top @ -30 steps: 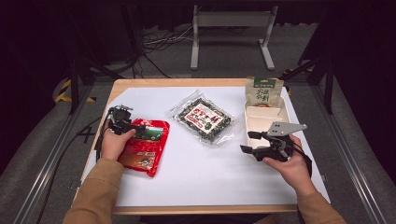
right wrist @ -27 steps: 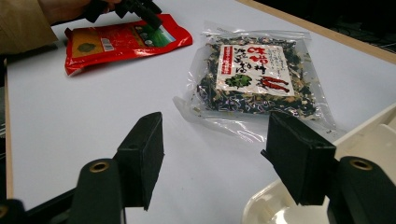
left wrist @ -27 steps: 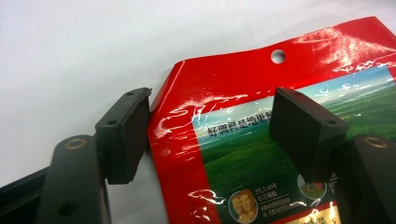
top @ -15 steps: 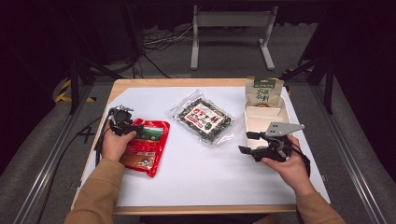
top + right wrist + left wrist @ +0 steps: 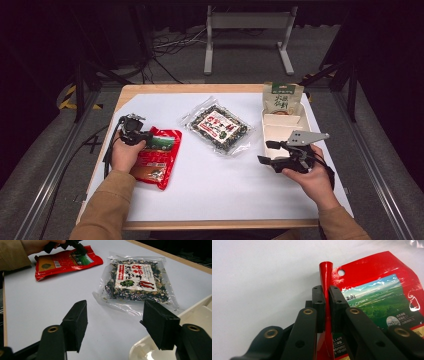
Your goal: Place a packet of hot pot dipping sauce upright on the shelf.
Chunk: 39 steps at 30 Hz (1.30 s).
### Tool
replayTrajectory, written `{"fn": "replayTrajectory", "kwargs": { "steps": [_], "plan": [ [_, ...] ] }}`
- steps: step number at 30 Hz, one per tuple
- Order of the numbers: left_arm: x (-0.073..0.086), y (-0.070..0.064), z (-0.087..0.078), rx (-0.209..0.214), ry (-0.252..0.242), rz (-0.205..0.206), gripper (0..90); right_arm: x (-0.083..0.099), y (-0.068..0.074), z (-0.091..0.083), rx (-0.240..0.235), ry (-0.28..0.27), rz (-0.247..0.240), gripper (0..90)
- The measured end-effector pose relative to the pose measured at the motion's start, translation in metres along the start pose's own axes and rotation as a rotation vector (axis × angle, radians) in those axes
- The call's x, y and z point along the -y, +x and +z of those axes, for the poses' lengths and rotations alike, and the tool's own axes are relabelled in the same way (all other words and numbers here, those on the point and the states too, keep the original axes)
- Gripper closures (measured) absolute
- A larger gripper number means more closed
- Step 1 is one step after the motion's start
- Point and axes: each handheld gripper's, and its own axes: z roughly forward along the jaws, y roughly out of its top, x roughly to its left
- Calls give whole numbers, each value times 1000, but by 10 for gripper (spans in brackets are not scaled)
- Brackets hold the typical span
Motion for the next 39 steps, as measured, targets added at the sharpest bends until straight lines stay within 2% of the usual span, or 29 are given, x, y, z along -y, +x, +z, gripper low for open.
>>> {"fn": "replayTrajectory", "kwargs": {
  "steps": [4,9,14,19,23,24,29,31,32,34,39],
  "plan": [
    [-2,0,-9,1,6,3,856,0,-1,-2,2,-4,-1,384],
    [-4,3,-33,45,-44,-13,856,0,-1,-2,5,-2,2,389],
    [-2,4,-57,70,-87,-25,858,-1,0,-2,6,-3,-6,392],
    [-5,-4,-80,81,-143,9,858,-2,1,-1,3,-5,-15,408],
    [-10,-15,-97,114,-196,31,858,-3,1,-1,-3,-11,-23,419],
    [-10,-15,-97,114,-196,31,858,-3,1,-1,-3,-11,-23,419],
    [-15,-35,-121,125,-255,100,858,-3,1,-2,-3,-19,-23,426],
    [-15,-38,-124,129,-266,106,858,-3,1,-3,-2,-23,-19,423],
    [-16,-43,-129,133,-274,122,858,-3,1,-4,3,-24,-13,419],
    [-17,-50,-136,150,-289,145,858,-3,0,-4,1,-22,3,418],
    [-18,-64,-152,182,-330,197,858,-3,1,-4,-2,-12,-3,424]
  ]
}}
